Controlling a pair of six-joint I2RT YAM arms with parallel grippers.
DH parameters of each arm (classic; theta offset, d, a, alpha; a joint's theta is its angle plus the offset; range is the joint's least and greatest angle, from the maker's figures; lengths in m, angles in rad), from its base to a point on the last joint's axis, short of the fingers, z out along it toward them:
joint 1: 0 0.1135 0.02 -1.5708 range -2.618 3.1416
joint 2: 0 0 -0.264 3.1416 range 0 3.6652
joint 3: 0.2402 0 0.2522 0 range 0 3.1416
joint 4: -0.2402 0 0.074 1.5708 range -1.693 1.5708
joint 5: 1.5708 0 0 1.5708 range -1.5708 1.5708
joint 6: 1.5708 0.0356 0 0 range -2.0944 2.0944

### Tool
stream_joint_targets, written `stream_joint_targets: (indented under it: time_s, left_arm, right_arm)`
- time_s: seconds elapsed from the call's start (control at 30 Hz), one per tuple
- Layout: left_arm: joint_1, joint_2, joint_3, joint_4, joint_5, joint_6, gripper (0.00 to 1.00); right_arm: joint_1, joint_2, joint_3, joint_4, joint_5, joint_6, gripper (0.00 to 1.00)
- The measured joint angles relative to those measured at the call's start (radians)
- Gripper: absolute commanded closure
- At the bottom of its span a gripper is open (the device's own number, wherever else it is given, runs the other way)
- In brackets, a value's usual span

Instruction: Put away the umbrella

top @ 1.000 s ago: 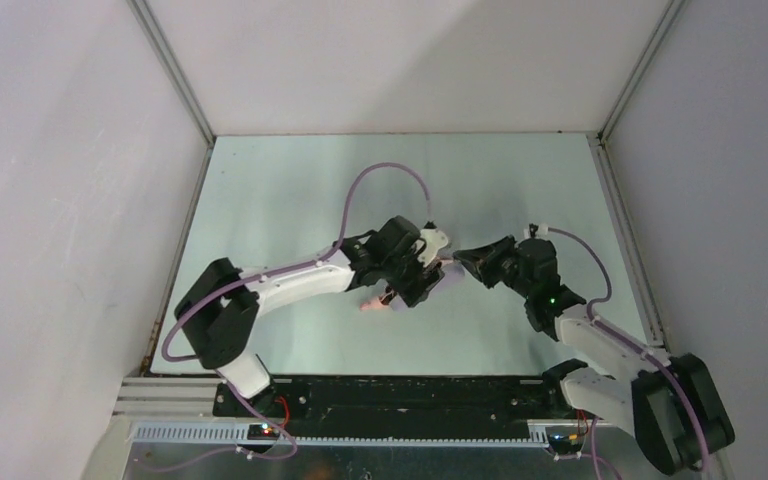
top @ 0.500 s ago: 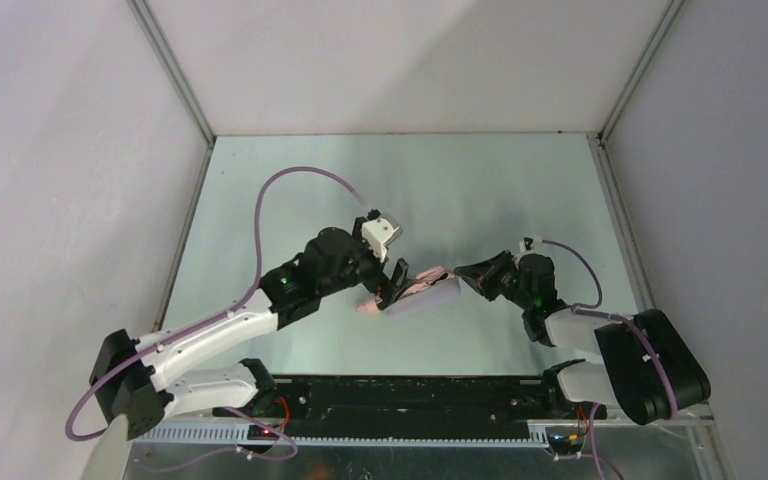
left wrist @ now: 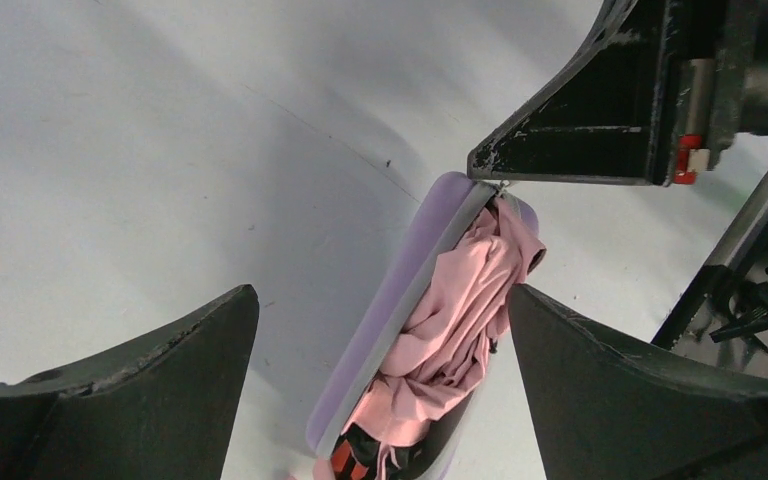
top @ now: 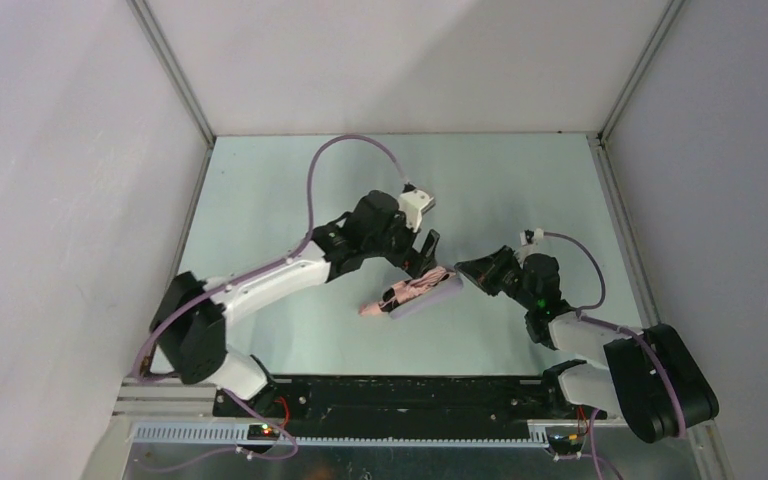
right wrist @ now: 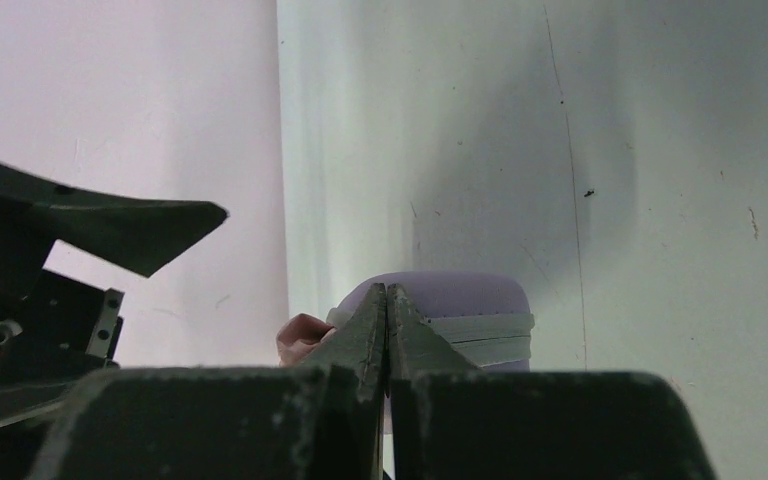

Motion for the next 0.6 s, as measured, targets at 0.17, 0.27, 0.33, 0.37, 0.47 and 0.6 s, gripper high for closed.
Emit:
stream_joint_targets:
  time_s: [0.17,0.27,0.33,0.37,0.47,0.6]
  left_arm:
    - [0.0,0.129,0.075,-0.06,0.043,0.005,0.01]
    - [0.0,0.179,0.089,-0.079,0.07,0.01,0.01]
    - [0.0,0.2,0.09,-0.085,0.079,0.01,0.04]
    - [0.0,0.212,0.091,-0.082,0.084,0.01,0.05]
    - [-0.001,0.247,0.098,-0.081,0.094,0.01,0.08]
    - [-0.013,0.301,0.108,-0.069,0.125,0.01,0.22]
  right_arm:
    - [0.001,-0.002,0.0,-0.005,0.0,-0.018,1.0]
    - [0.001,-0.001,0.0,-0.006,0.0,-0.018,1.0]
    - [0.005,0.005,0.0,-0.006,0.0,-0.018,1.0]
    - [0.007,0.01,0.0,-0.007,0.0,-0.018,1.0]
    - [0.016,0.016,0.0,-0.018,0.003,-0.019,1.0]
    - [0.024,0.019,0.001,-0.046,0.018,-0.026,1.0]
